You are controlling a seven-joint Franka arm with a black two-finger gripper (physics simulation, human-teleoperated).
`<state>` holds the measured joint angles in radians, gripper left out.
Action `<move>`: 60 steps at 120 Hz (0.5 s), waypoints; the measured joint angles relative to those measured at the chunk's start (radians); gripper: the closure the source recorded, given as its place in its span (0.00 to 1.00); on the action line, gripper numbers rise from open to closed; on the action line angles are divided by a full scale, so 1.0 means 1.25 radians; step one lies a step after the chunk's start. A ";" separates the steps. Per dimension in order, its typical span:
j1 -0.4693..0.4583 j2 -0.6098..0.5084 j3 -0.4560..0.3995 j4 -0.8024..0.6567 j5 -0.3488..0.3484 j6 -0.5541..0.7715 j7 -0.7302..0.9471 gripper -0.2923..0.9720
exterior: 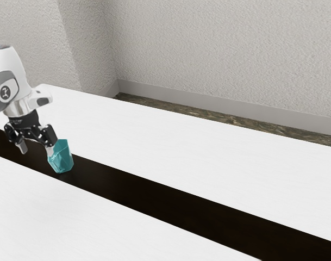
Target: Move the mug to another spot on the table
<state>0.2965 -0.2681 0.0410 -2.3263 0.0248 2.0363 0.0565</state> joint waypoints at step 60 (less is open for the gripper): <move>0.049 0.184 -0.001 0.010 0.019 0.213 0.055 0.23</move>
<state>0.3574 -0.0383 0.0402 -2.3136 0.0480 2.3022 0.1247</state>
